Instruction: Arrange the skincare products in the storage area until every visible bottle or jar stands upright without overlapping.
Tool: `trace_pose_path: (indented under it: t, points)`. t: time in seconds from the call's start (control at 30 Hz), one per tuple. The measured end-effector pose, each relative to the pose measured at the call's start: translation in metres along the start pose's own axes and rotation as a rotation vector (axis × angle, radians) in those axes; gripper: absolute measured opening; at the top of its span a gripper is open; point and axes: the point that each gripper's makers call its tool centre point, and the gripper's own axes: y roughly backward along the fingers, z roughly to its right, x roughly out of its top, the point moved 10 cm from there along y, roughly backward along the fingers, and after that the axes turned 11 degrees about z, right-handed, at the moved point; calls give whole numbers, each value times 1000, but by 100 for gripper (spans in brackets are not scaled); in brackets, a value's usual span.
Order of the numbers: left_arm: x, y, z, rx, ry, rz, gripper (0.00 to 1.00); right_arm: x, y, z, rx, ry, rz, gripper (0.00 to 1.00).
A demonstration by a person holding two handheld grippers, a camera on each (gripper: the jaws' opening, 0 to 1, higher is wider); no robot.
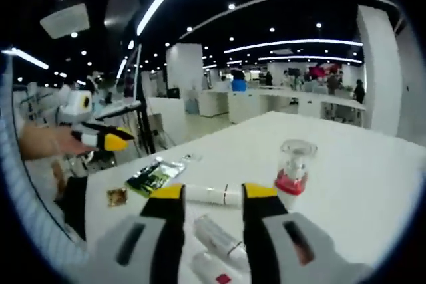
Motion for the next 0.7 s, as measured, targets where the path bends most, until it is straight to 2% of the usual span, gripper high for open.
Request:
trace_pose_path:
  t: [0.1,0.23,0.3,0.37,0.5,0.7]
  points:
    - [-7,8,-5,7,12,-12,28,12,-13,2,23,43,31,31]
    - [-13,15,-12,33,27,-38,28,20,-25,2,78,59,30,37]
    - [-13,20,-13,38,30,-38,28,22,-30,1,99,95,12,37]
    - [-15,22,-15,40,39,-35,28,24,-38,-5,173,148,-20,37]
    - [-21,25,-18,45,42,-56,28,28,-51,-12,258,270,-75,38]
    - [-30,32,-21,51,68,-69,28,32,-77,-18,364,405,-162,38]
